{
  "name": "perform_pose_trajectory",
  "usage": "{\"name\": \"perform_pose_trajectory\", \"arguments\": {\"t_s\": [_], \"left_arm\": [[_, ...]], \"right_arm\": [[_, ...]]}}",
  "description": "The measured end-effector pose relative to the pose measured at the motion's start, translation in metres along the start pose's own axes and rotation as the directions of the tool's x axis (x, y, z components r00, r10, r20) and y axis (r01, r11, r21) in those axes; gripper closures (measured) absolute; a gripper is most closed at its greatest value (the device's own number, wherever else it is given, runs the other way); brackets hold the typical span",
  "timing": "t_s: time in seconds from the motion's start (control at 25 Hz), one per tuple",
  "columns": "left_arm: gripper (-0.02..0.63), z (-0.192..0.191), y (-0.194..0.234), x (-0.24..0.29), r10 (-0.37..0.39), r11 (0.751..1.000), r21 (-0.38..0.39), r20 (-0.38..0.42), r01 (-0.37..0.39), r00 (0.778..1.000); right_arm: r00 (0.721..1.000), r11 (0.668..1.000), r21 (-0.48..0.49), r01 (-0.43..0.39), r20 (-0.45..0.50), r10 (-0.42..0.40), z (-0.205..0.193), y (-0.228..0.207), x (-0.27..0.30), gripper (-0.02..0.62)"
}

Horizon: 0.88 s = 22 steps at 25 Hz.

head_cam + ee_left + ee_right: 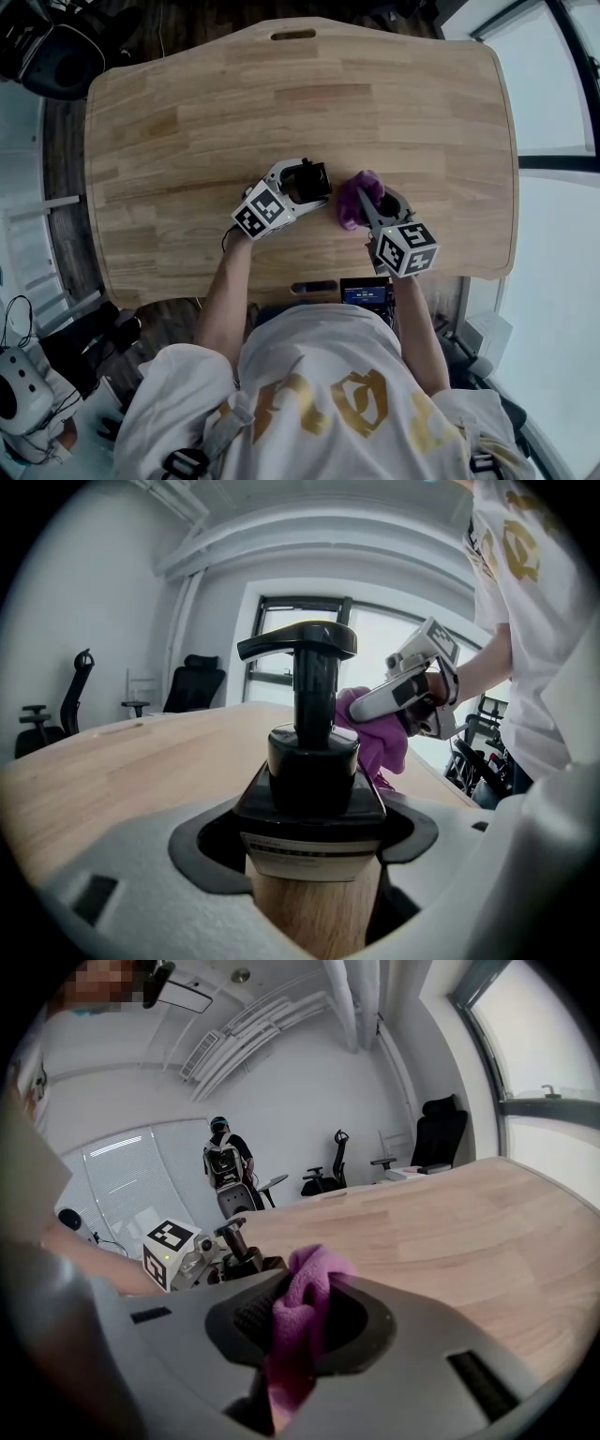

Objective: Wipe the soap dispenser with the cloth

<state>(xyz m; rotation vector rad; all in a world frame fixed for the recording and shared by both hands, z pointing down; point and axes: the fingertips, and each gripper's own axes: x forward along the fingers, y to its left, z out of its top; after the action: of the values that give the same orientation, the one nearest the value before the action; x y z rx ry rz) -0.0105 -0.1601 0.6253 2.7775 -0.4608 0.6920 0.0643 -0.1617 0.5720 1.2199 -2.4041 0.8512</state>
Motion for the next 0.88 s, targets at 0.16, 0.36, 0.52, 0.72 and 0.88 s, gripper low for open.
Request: {"name": "perform_pose_trajectory", "arguments": {"t_s": [0.16, 0.36, 0.52, 0.72, 0.88], "left_arm": [[0.259, 0.011, -0.007, -0.006, -0.011, 1.000, 0.022, 0.007, 0.011, 1.000], [0.259, 0.027, -0.012, -0.019, 0.009, 1.000, 0.005, 0.050, -0.009, 0.999], [0.259, 0.045, -0.019, -0.033, 0.006, 0.999, 0.034, 0.051, -0.008, 0.999], [0.259, 0.067, -0.027, -0.049, -0.007, 1.000, 0.004, 0.095, 0.006, 0.995], [0.259, 0.083, -0.036, -0.056, 0.002, 0.999, 0.034, 0.087, -0.005, 0.996]], "right_arm": [[0.998, 0.999, 0.044, -0.021, 0.053, 0.019, 0.014, 0.008, -0.004, 0.528], [0.990, 0.997, 0.060, -0.052, 0.131, 0.043, 0.037, 0.021, -0.017, 0.528], [0.983, 0.997, 0.052, -0.063, 0.176, 0.053, 0.053, 0.029, -0.025, 0.528], [0.969, 0.995, 0.014, -0.099, 0.228, 0.094, 0.070, 0.048, -0.039, 0.528], [0.950, 0.990, -0.033, -0.137, 0.278, 0.141, 0.088, 0.067, -0.056, 0.528]]}}
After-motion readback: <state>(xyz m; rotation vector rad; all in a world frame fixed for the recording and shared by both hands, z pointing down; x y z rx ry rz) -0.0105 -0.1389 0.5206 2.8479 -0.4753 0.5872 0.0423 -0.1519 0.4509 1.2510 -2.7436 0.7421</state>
